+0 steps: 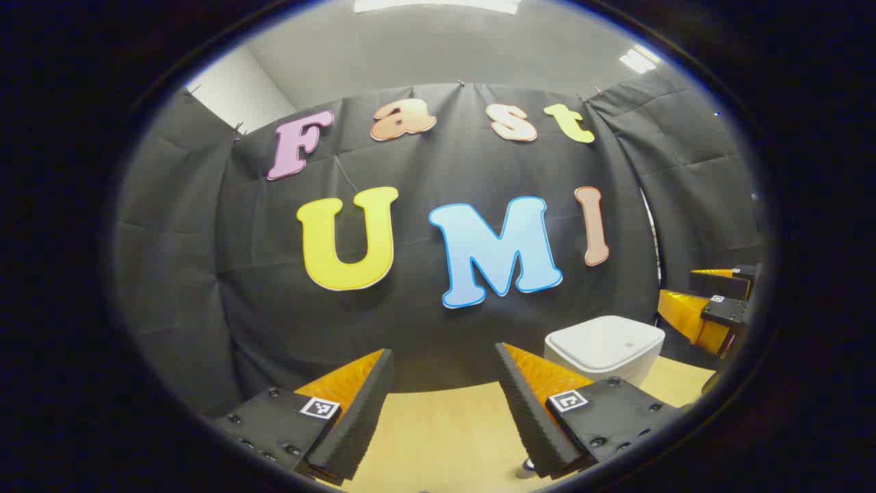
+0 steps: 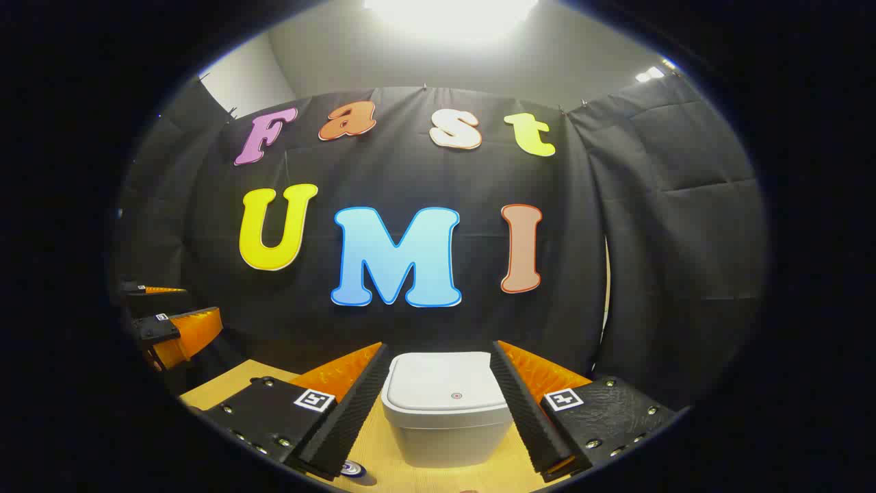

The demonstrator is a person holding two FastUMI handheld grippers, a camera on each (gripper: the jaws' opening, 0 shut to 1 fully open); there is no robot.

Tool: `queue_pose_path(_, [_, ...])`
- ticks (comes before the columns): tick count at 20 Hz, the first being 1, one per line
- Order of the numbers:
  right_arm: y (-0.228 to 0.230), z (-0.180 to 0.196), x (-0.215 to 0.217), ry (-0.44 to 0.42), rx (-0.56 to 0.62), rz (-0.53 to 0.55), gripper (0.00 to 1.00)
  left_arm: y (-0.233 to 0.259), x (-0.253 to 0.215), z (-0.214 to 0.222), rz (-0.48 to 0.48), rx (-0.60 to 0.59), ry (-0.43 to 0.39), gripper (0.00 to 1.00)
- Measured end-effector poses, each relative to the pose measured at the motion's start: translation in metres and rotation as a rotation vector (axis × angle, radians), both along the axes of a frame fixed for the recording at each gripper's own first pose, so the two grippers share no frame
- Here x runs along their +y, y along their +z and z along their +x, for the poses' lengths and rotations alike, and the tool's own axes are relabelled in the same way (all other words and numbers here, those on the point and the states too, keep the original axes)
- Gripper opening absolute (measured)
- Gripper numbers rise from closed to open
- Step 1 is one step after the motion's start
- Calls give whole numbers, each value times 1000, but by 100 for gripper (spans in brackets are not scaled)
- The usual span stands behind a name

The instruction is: Press the lid of the desktop garbage bin to open it, pick up the crumpled paper on the desktop and throw it into the bin, then pick up the pop can on the desktop and drop it into the bin, and finally close the garbage bin lid.

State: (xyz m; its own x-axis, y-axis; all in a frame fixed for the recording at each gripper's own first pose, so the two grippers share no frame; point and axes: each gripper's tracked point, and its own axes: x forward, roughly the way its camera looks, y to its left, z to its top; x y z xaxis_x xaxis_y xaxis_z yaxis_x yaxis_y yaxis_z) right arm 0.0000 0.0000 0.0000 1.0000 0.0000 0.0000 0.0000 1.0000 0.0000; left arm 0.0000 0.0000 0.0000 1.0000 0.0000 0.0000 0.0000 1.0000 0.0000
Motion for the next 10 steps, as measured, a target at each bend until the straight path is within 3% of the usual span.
queue_pose_path(4, [2, -9, 4, 2, 8, 10, 96, -3, 21, -13, -29, 8, 31, 100])
queue_pose_path(6, [-2, -15, 3, 2, 20, 20, 96, -7, 27, -18, -64, 19, 43, 95])
queue_pose_path(7, [-4, -16, 4, 2, 26, 28, 96, -8, 30, -21, -82, 24, 47, 100])
queue_pose_path(8, [-4, -18, 4, 1, 33, 35, 96, -11, 31, -23, -96, 33, 51, 95])
queue_pose_path(10, [-6, -21, 1, -1, 38, 48, 95, -10, 36, -26, -109, 37, 60, 100])
